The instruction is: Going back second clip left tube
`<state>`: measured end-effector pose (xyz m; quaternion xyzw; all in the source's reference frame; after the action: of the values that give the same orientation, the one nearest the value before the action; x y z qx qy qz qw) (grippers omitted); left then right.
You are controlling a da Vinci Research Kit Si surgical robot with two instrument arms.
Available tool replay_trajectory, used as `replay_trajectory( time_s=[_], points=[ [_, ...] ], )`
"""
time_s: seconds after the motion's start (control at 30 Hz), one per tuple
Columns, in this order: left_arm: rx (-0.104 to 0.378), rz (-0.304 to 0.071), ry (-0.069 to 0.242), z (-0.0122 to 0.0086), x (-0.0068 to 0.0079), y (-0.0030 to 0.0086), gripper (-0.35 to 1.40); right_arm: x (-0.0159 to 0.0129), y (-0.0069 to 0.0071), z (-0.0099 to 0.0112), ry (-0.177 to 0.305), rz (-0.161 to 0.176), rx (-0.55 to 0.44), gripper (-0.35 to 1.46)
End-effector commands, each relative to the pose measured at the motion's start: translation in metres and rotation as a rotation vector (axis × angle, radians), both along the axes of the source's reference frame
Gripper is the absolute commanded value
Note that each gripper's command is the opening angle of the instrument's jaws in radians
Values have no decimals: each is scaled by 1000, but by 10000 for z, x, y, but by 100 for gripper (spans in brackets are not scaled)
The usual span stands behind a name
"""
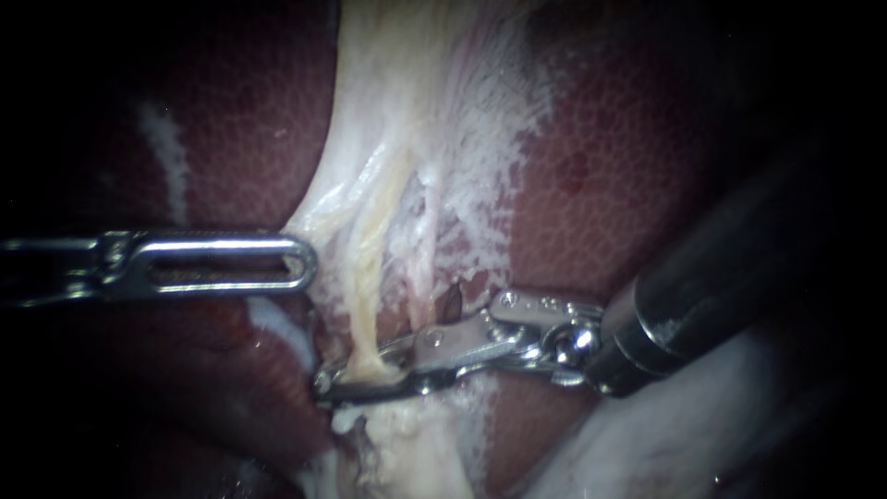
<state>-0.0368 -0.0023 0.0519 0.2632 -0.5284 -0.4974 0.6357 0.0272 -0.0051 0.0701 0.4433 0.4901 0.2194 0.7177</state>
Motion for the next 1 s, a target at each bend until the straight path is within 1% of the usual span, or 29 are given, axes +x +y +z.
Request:
replay_trajectory(
  time_s=[0.03,0.37,0.4,0.43,0.47,0.5,0.53,0.57,0.6,0.7,0.8,0.87,1.0],
  points=[
    [0,0,0,0,0,0,-35,0,0,0,0,0,0,-35],
    [0,-1,0,0,0,0,-35,0,0,-1,0,-1,0,-35],
    [0,-1,0,0,0,0,-35,0,0,-1,-2,0,6,-24],
    [0,-1,0,0,0,0,-35,0,0,-3,8,-4,-15,-7],
    [0,-1,0,0,0,0,-35,0,0,-4,21,-8,-41,5],
    [0,-1,0,0,0,0,-35,0,0,-5,39,-14,-77,18],
    [0,-1,0,0,0,-1,-35,1,1,-7,66,-23,-134,31],
    [0,-1,0,0,0,-1,-35,1,2,-8,84,-31,-176,42],
    [0,-1,0,0,0,-1,-35,2,3,-9,108,-41,-222,46],
    [0,-1,0,0,0,-1,-35,2,5,-12,147,-47,-326,53],
    [0,-1,0,0,0,-1,-35,2,7,-13,164,-41,-403,58],
    [0,-1,0,0,0,-1,-35,2,8,-13,172,-38,-445,59],
    [0,0,0,0,0,-1,-35,2,8,-13,200,-50,-509,59]
  ],
)
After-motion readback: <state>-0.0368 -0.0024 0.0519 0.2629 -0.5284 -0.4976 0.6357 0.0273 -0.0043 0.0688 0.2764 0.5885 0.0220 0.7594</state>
